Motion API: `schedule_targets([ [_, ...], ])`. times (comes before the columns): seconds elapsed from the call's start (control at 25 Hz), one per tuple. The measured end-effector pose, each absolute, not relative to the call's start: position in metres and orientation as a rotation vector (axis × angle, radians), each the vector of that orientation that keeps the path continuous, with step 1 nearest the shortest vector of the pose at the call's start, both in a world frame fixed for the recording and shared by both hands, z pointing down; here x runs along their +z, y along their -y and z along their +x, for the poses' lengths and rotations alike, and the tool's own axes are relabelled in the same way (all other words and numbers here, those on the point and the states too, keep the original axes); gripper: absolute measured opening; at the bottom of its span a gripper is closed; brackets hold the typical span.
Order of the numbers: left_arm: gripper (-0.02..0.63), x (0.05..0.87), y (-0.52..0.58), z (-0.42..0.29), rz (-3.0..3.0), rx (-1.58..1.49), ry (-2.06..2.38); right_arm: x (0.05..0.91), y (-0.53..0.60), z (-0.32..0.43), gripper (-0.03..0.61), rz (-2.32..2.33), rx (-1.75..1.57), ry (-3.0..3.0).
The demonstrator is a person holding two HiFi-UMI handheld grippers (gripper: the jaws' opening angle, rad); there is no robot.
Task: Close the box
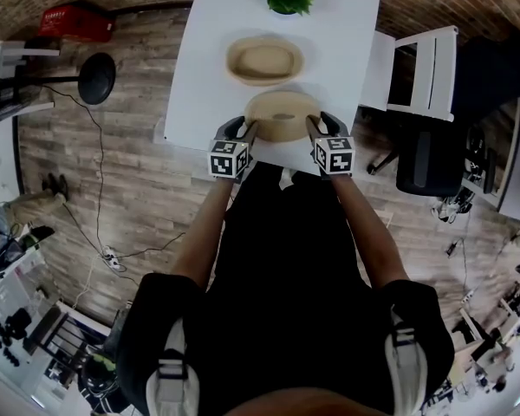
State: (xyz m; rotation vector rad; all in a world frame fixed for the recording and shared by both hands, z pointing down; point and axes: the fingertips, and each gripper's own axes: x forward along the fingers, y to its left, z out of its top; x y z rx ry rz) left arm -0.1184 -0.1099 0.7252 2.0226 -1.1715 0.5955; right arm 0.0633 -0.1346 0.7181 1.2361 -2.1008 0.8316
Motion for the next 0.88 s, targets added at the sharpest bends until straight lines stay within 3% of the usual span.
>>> schedule_targets([
  [0.88,0.147,0.677,0.143,-0.157,2.061,0.530,1.297,0.665,0.175,0.028,0.135,1.269,0.739,2.212],
])
